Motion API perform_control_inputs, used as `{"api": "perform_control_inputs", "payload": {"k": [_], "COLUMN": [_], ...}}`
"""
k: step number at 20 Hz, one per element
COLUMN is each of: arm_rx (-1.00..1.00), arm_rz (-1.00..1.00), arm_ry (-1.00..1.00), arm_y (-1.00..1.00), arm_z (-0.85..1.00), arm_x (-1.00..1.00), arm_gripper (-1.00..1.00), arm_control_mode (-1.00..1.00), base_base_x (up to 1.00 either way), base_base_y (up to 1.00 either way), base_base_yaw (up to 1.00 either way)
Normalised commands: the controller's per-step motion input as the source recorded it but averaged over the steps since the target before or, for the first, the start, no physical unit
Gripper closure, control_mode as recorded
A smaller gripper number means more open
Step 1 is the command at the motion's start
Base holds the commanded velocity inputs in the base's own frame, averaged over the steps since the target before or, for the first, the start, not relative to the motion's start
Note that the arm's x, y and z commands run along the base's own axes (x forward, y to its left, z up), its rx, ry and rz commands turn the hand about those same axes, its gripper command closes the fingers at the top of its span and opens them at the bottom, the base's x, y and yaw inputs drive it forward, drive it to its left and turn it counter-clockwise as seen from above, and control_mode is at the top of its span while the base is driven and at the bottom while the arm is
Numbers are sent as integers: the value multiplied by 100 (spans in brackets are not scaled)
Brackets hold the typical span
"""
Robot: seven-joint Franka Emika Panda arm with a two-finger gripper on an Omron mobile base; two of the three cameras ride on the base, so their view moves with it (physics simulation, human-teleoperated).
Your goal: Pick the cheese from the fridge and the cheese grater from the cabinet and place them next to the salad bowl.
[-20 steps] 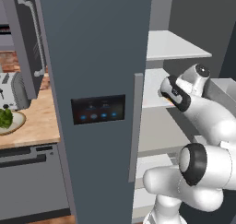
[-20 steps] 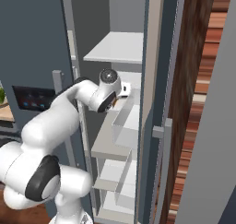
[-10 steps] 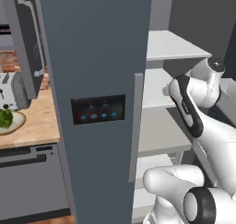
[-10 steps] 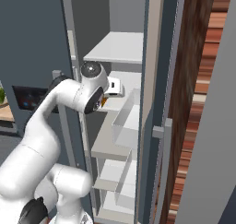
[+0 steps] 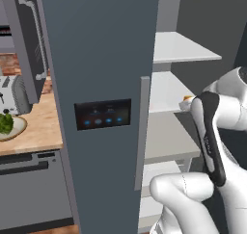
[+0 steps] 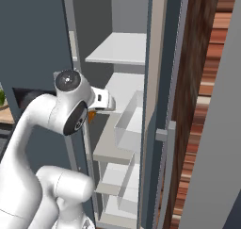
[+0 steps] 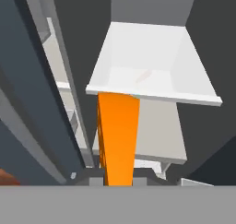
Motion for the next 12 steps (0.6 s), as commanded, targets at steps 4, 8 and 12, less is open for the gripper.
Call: {"api": "perform_control_inputs", "payload": {"k": [4,8,12], "arm_rx": [0,0,0], "arm_rz": [-6,-8,-11], "arm_ry": [0,0,0], "arm_y": [52,62,40], "arm_z": [0,0,0], "arm_x": [-79,-73,-85], "arm_gripper": [100,100,100], "arm_control_mode": [-100,-100,-100], "base_base_x": [0,0,0], "base_base_y": [0,0,0], "base_base_yaw": [0,0,0]}}
